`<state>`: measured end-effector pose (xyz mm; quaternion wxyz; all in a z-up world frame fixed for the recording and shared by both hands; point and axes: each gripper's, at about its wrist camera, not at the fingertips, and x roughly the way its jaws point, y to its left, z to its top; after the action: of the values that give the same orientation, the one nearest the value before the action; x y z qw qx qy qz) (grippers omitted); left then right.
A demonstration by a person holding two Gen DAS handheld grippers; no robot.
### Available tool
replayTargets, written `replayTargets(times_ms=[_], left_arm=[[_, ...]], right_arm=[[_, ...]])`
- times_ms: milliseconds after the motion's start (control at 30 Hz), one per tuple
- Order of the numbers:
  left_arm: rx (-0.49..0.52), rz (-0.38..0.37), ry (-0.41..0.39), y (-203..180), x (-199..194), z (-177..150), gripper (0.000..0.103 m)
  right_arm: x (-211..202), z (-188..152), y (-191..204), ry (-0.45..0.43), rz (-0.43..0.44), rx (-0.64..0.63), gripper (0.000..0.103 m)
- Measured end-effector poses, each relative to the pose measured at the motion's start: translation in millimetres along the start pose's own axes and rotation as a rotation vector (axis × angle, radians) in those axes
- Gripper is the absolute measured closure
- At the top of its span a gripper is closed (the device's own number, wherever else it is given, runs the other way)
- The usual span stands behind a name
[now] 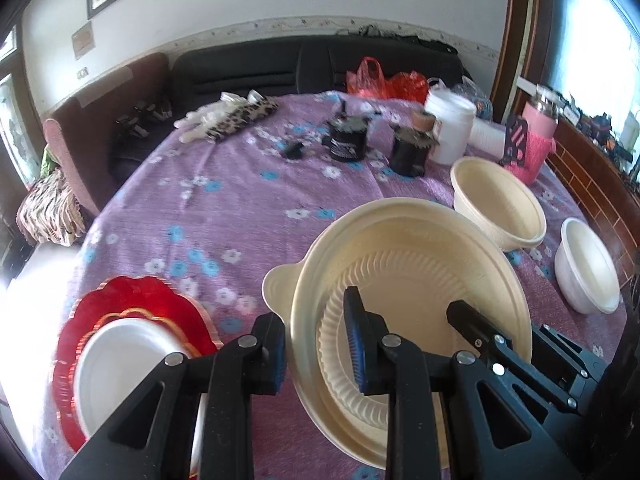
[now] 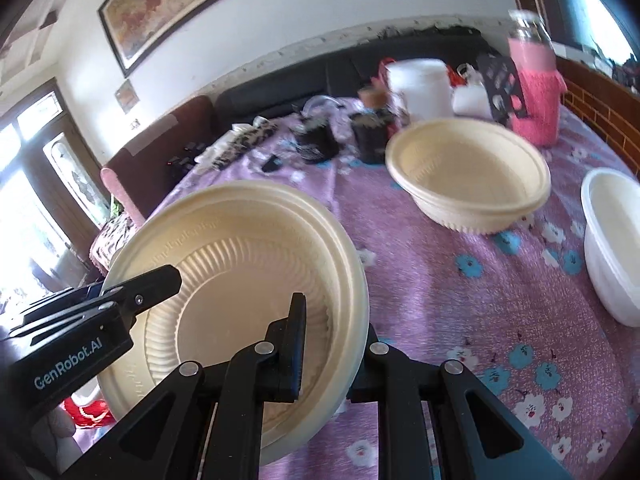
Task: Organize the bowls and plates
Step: 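Carry the handled beige bowl and lower it onto the red plate stack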
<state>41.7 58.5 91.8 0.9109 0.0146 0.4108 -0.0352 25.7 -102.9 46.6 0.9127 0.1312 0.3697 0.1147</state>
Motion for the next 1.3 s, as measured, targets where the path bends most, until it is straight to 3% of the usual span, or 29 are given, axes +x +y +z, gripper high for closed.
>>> replayTargets(times_ms=[433,633,1033,1133,1300], left_arm=[[-0.174,0.061,-0.087,112.5,-62.9,-21.8,0.079],[-0.273,0.077,-0.053,161.7,-57.7,-42.8,0.079],[-0.363,0.088,0.010,199.9,-28.9,-67.8,0.078],[-0.381,0.081,0.010,205.4,-29.3,-69.1,0.070],[-0.423,0.065,-0.025,215.6,-40.1,-71.3,0.046]], right_arm=[[-12.0,-3.3,120.4,0.015,0.085,-0.174,0.087],[10.1,-19.4,171.1,0.077,0.097,-0.256,0.086],[43.9,-35.3,199.0,0.158,0.065,-0.329,0.087],[46.9,-35.2,202.5,0.158,0.061,-0.339,0.087],[48.2,-37.2,208.9,0.144,0.048,-0.362,0.087]])
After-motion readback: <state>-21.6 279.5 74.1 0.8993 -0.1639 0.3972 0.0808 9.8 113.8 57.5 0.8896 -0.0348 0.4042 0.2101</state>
